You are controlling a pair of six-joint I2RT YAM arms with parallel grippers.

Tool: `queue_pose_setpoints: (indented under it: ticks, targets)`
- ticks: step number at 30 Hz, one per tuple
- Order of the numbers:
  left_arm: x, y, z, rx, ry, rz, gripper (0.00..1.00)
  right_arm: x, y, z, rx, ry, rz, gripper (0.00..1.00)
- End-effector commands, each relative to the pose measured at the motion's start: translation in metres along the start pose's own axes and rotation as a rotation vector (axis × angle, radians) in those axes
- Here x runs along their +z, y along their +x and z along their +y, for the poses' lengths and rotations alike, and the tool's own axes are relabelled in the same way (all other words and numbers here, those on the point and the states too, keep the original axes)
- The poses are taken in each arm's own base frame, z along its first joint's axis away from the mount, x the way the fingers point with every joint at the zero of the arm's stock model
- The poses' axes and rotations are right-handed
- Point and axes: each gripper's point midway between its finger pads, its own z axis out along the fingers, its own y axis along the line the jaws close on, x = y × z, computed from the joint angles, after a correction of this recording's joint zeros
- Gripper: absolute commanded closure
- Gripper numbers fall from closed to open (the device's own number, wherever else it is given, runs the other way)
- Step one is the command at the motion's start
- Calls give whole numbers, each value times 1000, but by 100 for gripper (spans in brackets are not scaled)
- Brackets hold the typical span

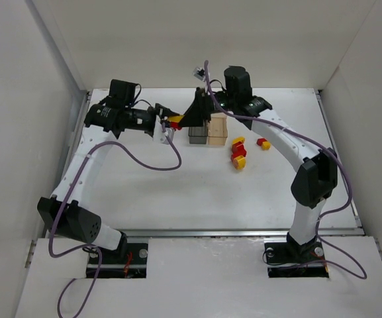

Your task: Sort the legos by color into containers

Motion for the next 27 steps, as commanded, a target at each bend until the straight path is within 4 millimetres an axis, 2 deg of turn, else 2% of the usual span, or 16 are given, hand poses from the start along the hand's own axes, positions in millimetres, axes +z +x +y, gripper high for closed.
queue_pose_setpoints:
  ticks: [1,2,9,10,11,12,13,14,16,17,20,21,22,23,26,27]
  targets:
    - [-3,-16,4,16,-24,-43,100,3,-17,18,-63,-49,-26,50]
    - [-3,-16,4,16,-24,-43,100,3,-17,18,-63,-49,-26,61]
    - [3,-12,-12,-3,3,-41,100,1,-17,16,-60,-23,-35,99]
    - [5,-14,-18,3,14,-48,87,1,-18,14,-49,-8,-41,100]
    - [7,-12,-21,2,21,-48,45,1,-20,10,-48,15,-50,100]
    - [6,-13,-24,1,21,-48,31,2,-18,6,-40,30,-50,100]
    - [7,-12,-25,-1,11,-48,0,0,-23,7,-50,51,-66,100]
    - [9,-7,-32,-40,22,-39,0,0,-19,2,-39,68,-66,100]
    - [7,-4,-27,-63,-22,-13,0,-3,-17,0,-31,100,-72,100]
    - [7,-1,-30,-105,-43,-2,0,-12,-21,-7,-40,141,-93,100]
    - [-4,2,5,-350,-260,14,0,-32,-19,-22,-27,204,-113,100]
    - [-12,15,11,-459,-339,29,0,-47,-22,-31,-19,236,-130,100]
    - [-23,14,36,-494,-446,1,0,-54,-19,-37,-20,253,-130,100]
    - [-27,15,35,-645,-472,-31,0,-64,-23,-34,-67,267,-141,100]
    - [-33,12,34,-790,-393,-118,4,-83,-37,-21,-226,280,-159,100]
    - [-32,2,34,-851,-313,-198,10,-85,-37,-19,-267,282,-156,100]
